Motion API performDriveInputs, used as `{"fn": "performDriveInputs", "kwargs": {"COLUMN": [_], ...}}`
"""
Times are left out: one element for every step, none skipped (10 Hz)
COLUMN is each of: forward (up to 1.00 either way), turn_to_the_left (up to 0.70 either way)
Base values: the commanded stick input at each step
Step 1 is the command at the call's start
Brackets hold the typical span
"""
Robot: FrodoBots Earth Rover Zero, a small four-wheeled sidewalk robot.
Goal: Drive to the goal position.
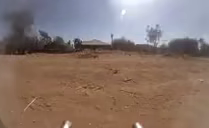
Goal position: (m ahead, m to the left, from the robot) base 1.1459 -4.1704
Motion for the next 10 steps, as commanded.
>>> {"fn": "performDriveInputs", "kwargs": {"forward": [0.00,0.70,0.70,0.70,0.70,0.70,0.70,0.70,0.70,0.70], "turn_to_the_left": [-0.45,-0.27,-0.27,-0.27,-0.27,-0.27,-0.27,-0.27,-0.27,-0.27]}}
